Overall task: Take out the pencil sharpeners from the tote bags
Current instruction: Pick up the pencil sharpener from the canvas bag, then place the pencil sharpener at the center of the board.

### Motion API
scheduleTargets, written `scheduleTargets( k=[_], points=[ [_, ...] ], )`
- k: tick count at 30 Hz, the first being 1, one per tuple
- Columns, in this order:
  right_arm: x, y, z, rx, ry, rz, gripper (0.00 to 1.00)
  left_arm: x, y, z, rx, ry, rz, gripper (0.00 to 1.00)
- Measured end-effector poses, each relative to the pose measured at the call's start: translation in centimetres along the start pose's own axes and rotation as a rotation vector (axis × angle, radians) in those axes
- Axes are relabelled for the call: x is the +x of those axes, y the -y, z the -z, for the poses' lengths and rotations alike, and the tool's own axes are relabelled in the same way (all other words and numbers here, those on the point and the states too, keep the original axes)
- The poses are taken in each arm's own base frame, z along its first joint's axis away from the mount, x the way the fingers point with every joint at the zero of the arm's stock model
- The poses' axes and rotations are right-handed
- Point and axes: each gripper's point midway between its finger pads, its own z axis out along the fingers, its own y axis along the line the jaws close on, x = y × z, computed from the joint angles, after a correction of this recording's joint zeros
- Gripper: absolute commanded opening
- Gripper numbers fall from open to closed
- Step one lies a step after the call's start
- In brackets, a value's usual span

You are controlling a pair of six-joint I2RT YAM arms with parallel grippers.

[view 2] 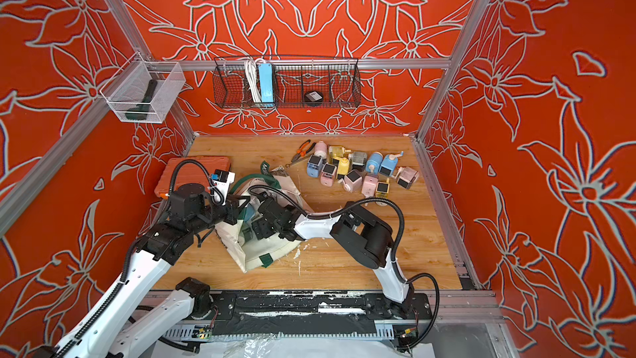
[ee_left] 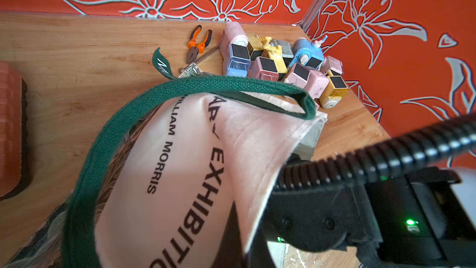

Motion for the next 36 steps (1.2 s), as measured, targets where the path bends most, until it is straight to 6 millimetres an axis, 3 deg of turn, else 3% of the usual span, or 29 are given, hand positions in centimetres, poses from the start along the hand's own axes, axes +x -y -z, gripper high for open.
scheduleTargets(
  k=[5,13,16,19,24,28,32,36],
  points=[
    [0.4,-1.1,4.5,-0.078,-0.025,0.079,0.68,0.2,-0.5,-0.3,-0.022,0.014,0.001,0.00],
    [-2.7,-2.5,14.7,-0.170,0.102,0.220,0.67,0.0,-2.1,-0.9,-0.094,0.055,0.007,0.00],
    [-4.0,-1.3,18.1,-0.156,0.161,0.217,0.67,-0.4,-2.8,-1.0,-0.129,0.069,0.005,0.00],
    [-6.1,2.0,20.2,-0.093,0.218,0.166,0.67,-0.6,-3.6,-0.8,-0.167,0.083,0.000,0.00],
    [-7.1,9.1,20.5,0.082,0.213,0.050,0.67,-0.2,-4.7,-0.2,-0.220,0.104,-0.011,0.00],
    [-6.7,13.7,19.1,0.179,0.150,-0.049,0.65,0.0,-5.6,0.5,-0.272,0.127,-0.022,0.00],
    [-6.1,17.2,16.4,0.245,0.076,-0.106,0.65,-0.1,-6.5,1.2,-0.334,0.141,-0.026,0.00],
    [-4.7,18.7,13.6,0.255,-0.012,-0.116,0.65,-0.1,-7.0,1.8,-0.371,0.150,-0.028,0.00]
  ],
)
